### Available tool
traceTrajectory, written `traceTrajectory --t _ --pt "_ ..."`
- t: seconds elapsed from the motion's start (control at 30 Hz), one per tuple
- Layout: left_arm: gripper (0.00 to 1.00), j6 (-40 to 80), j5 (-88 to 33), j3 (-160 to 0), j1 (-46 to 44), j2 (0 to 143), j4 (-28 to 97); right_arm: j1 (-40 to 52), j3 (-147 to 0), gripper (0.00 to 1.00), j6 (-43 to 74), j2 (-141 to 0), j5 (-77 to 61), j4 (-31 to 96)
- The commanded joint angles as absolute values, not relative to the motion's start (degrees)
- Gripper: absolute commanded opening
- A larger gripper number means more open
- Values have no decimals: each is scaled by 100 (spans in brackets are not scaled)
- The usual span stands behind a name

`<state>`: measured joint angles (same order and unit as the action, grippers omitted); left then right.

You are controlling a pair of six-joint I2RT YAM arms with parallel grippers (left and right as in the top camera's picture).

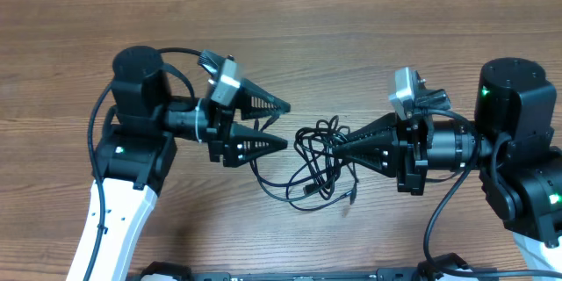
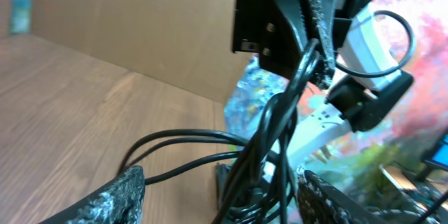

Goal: Untangle cables
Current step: 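Lower both open grippers toward the loose cables on the table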

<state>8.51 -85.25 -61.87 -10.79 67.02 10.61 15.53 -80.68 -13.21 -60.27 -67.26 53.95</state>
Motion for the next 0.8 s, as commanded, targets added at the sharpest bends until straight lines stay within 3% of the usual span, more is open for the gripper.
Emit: traceTrajectory --t 0.0,0.13,0.2,0.33,0.43,0.77 --pt "68 725 -8691 -6200 -1337 6672 926 1575 -8246 4 -1402 -5990 -6936 5376" --pt "57 727 -8689 -6200 -1584 6672 694 1575 -8246 4 -1402 -5990 -6936 5398" --pt "45 727 -8689 -6200 -1671 6672 631 1575 -8246 4 -1402 -5990 -6938 5419" --pt "4 727 -8685 -6200 -1728 6672 609 1575 -8246 4 -1402 -5990 -6936 5470" --pt "4 1052 -8512 -6200 -1728 6672 589 1575 -8246 4 -1404 -5990 -6744 5782" --pt "4 3695 -5927 -6200 -1728 6672 283 1575 -8246 4 -2443 -5990 -6313 7323"
